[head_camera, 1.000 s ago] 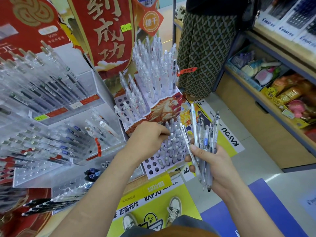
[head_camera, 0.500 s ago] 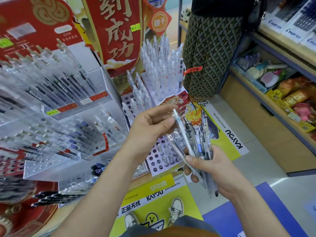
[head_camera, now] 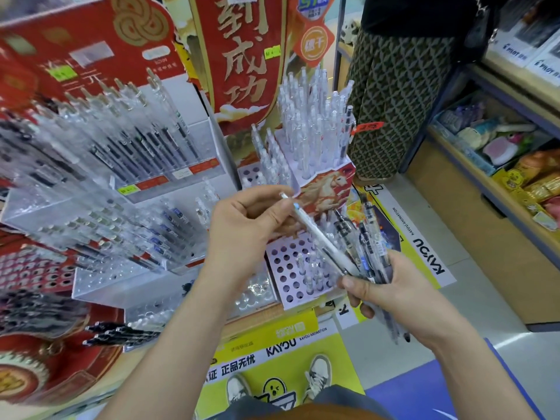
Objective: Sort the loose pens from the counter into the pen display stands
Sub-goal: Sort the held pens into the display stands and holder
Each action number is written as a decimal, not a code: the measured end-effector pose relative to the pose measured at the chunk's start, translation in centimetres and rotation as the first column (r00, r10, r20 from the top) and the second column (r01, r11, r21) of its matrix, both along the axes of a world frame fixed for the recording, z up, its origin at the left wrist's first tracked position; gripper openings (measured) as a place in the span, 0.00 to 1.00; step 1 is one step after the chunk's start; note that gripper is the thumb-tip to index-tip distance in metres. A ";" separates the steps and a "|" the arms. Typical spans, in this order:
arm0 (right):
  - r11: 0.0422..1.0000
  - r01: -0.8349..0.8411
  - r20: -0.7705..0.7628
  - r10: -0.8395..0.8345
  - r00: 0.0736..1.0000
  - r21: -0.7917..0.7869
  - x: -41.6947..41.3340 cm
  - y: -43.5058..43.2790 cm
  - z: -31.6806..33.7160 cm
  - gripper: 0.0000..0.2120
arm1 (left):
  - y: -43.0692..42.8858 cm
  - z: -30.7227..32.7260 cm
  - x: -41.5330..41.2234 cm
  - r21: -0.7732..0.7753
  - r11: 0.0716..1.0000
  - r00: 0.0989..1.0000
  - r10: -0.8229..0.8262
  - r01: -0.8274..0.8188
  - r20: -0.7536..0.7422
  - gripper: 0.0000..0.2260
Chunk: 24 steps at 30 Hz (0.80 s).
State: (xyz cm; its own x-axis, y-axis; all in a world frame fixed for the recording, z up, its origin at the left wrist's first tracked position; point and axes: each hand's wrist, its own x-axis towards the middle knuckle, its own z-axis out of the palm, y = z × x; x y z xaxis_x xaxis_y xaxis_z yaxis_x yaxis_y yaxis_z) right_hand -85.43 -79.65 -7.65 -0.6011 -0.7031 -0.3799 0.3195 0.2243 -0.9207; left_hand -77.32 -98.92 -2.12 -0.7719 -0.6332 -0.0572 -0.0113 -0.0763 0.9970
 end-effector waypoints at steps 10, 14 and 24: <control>0.933 0.354 0.162 -0.339 0.927 -0.071 -1.3 1.4 -0.3 0.07 | -1.9 -1.7 2.0 -0.460 0.864 0.977 0.205 -0.205 -0.050 0.09; 0.917 0.384 0.257 -0.347 0.902 -0.106 -0.3 0.8 -0.3 0.09 | -1.3 -4.9 1.2 -0.635 0.769 0.985 0.156 -0.074 0.073 0.10; 0.921 0.367 0.311 -0.314 0.897 -0.129 0.9 0.2 0.0 0.07 | -1.6 -8.6 -0.4 -0.771 0.629 0.984 0.055 0.095 0.167 0.09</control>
State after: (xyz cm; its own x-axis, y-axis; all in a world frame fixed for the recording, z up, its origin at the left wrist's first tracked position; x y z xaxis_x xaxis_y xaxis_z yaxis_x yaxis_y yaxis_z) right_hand -84.53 -79.49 -7.66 -0.7039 -0.5465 -0.4537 0.5954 -0.1057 -0.7964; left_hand -77.76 -100.53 -10.74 -0.8117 -0.4854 0.3247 -0.1655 0.7244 0.6692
